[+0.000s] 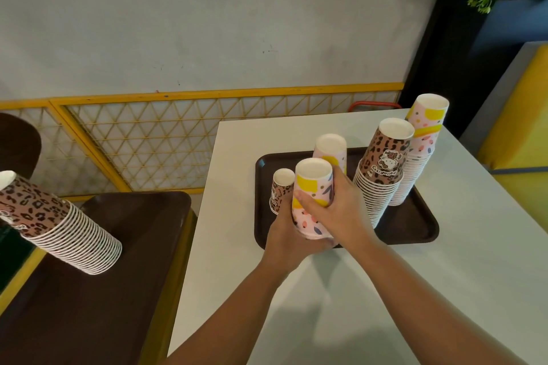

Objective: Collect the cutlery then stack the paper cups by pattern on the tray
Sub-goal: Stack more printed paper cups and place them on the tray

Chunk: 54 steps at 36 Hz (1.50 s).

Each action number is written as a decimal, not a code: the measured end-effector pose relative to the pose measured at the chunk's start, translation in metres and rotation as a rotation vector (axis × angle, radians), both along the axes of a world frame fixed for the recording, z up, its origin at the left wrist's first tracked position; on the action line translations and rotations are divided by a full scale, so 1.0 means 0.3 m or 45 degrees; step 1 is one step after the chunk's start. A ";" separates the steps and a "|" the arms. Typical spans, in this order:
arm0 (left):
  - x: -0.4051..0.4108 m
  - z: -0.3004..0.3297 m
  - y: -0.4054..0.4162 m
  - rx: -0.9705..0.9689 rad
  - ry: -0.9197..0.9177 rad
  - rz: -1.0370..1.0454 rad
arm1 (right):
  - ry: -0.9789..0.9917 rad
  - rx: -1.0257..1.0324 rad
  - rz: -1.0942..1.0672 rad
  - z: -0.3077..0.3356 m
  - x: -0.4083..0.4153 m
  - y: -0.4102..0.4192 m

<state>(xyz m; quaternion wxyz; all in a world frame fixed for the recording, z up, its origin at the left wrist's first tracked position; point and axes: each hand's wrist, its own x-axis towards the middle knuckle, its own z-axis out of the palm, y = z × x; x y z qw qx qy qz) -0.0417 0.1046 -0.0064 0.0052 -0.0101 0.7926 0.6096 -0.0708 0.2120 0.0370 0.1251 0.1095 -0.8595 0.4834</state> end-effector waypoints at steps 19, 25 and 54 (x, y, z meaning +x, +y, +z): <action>0.018 -0.034 -0.029 -0.114 -0.063 0.082 | 0.422 -0.421 -0.202 0.286 -0.131 0.045; 0.019 -0.017 -0.034 -0.147 -0.049 0.160 | 0.231 -0.306 -0.162 0.191 -0.182 0.043; -0.041 0.296 0.033 0.275 0.449 0.179 | 0.569 -0.382 0.061 0.325 -0.076 0.084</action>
